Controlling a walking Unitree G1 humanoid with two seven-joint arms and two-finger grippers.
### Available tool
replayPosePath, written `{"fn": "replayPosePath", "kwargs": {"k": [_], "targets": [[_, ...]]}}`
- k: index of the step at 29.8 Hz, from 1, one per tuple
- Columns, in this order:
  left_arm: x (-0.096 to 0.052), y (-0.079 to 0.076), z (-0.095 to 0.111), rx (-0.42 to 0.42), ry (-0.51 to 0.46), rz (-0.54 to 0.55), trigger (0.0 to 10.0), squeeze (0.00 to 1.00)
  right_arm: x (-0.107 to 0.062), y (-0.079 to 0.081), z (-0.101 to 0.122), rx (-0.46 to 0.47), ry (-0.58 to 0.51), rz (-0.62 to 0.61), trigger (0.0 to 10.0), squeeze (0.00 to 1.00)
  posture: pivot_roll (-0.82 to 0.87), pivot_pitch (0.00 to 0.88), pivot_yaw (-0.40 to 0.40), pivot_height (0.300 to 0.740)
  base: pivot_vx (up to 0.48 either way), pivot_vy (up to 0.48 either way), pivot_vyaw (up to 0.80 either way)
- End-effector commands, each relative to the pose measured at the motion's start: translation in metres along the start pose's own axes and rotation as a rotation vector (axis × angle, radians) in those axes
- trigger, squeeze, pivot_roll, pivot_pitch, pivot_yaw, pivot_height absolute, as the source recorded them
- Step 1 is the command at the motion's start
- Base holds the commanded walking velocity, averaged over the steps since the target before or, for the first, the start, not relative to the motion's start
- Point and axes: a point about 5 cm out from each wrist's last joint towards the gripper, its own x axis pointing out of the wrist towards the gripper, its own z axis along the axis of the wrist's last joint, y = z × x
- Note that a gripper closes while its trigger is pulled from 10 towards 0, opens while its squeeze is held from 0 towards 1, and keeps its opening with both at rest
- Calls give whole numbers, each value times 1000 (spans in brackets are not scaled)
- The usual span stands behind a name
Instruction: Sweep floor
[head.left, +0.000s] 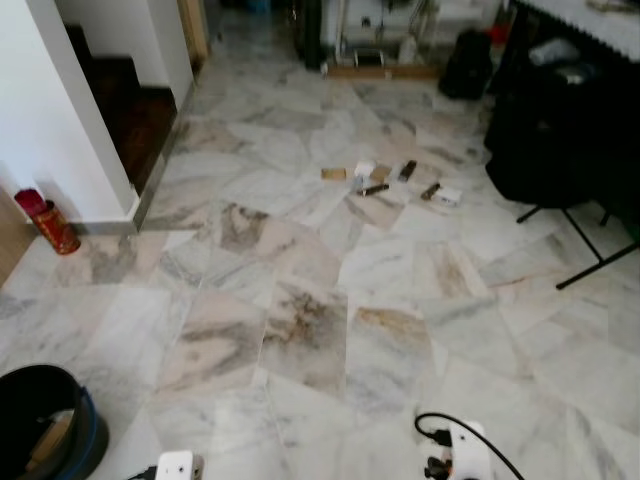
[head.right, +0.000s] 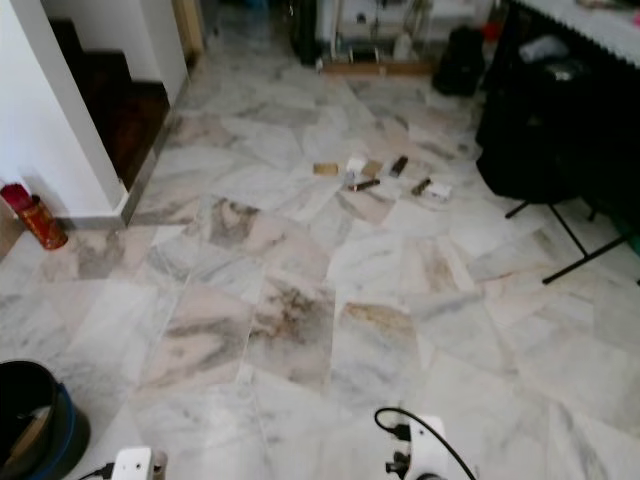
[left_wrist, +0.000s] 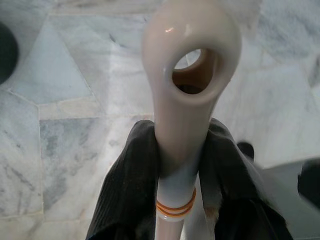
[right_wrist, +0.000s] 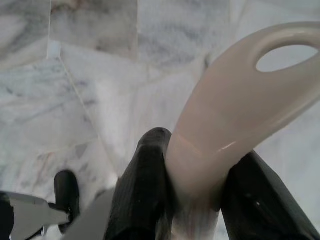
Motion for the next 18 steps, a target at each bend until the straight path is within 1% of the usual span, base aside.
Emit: {"fn": "replayPosePath", "kwargs": {"k": [1,3,9,12,18], "targets": [[-2,7,-3,-20,4,24,10000,0,2,6,9,-13,-37,13,10000,0,-25,77,-57,740,334,0,0],[-2,7,-3,-20,5,23,10000,0,2,5,8,-1,-38,7,10000,0,-22,76,-55,740,334,0,0],[-2,5,-2,-14,-1,14,10000,0,2,6,7,-8,-34,17,10000,0,-16,67,-56,740,337,0,0],[-1,6,0,-7,-7,12,10000,0,1,6,7,-6,-35,19,10000,0,-28,46,-46,740,344,0,0],[0,5,4,-7,-24,17,10000,0,1,5,7,-3,-37,19,10000,0,-30,32,-48,740,342,0,0]]}}
